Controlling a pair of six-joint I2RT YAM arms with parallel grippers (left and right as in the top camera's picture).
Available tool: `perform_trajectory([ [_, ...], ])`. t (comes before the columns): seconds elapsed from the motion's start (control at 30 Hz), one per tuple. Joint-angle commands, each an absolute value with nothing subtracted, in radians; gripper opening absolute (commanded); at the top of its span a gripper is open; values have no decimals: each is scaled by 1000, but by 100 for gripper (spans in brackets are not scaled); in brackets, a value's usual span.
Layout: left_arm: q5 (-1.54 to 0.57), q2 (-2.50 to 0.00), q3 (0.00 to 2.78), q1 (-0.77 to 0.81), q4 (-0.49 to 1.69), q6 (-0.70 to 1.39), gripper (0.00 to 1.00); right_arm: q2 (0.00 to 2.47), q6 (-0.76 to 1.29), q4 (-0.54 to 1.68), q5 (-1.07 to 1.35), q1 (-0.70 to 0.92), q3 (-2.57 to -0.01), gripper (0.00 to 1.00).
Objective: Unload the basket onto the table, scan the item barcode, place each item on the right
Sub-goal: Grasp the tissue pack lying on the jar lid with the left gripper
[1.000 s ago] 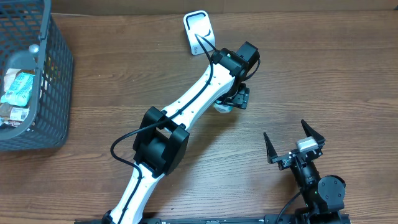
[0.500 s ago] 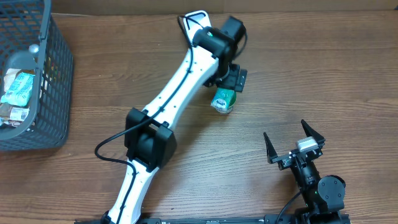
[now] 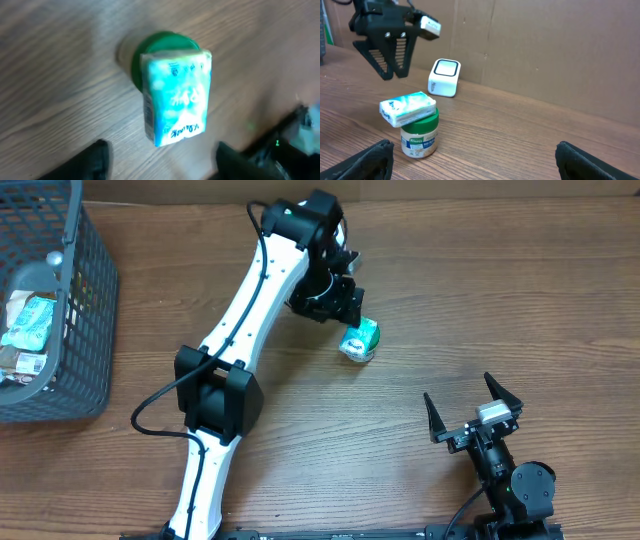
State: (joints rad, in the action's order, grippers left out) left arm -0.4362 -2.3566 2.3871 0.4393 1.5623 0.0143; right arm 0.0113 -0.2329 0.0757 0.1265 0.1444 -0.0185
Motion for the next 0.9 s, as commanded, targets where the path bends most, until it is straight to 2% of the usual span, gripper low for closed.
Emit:
perform_trajectory([
  [0.0,-574,-2347,2314,439,1536,-71,54,3,-233,73,128,147,-8,100],
  [0.2,-577,-2347,2224,439,1453,-64,53,3,-233,73,128,147,-8,100],
  [0.33,-577,-2348,2193,439,1418,-49,47,3,-233,73,128,147,-8,100],
  [0.63,-577,-2349,2159,441,1378,-40,49,3,-233,73,128,147,-8,100],
  [0.67,-577,-2349,2159,442,1375,-34,48,3,-233,73,128,147,-8,100],
  [0.87,-578,-2349,2159,446,1356,-14,26,3,-233,73,128,147,-8,100],
])
